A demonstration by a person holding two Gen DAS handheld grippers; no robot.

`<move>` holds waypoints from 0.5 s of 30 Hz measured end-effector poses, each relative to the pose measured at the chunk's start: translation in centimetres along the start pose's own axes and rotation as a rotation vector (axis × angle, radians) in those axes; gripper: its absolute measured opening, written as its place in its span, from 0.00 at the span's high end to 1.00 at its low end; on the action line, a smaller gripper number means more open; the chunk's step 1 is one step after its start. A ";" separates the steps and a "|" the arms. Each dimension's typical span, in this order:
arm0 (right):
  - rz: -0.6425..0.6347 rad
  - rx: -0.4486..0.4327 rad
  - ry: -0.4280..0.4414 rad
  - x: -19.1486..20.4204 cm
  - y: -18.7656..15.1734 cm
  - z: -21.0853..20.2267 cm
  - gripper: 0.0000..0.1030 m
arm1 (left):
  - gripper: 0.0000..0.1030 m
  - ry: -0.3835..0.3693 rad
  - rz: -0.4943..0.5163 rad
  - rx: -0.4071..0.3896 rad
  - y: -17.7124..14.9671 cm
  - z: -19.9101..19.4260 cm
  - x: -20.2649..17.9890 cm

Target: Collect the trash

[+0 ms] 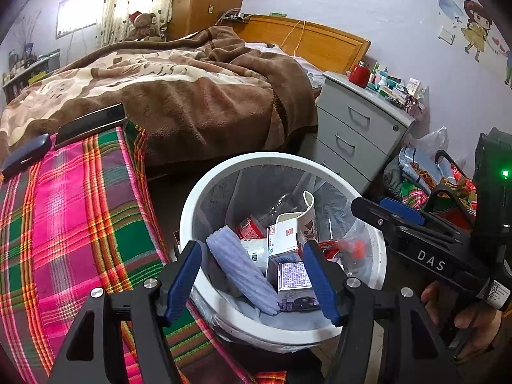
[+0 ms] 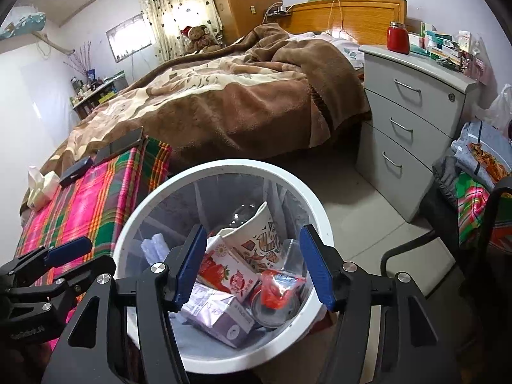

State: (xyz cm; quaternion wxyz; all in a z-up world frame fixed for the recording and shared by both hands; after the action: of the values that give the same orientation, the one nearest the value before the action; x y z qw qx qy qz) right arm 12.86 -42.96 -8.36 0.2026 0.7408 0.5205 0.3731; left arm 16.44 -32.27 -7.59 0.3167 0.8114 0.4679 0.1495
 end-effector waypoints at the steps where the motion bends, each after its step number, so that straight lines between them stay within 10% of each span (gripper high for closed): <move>1: -0.001 -0.005 0.002 0.1 0.0 -0.2 0.40 | 0.36 0.001 0.001 -0.010 0.0 -0.4 0.0; 15: -0.057 -0.110 -0.008 4.3 -1.0 -4.1 0.40 | 0.33 0.104 0.008 -0.120 -2.0 -6.4 1.8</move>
State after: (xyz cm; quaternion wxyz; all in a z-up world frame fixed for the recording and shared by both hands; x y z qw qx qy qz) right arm 9.92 -39.01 -4.96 0.2556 0.7148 0.5193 0.3925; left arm 12.61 -27.68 -4.18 0.3394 0.7840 0.4707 0.2205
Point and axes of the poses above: each gripper's, at about its wrist camera, not at the fingertips, and z roughly the way its jaws point, x to its left, y to its top, the point moved 9 cm from there along z, roughly the way its jaws point, and after that the axes turned 11 degrees about y, right-handed, at the moved point
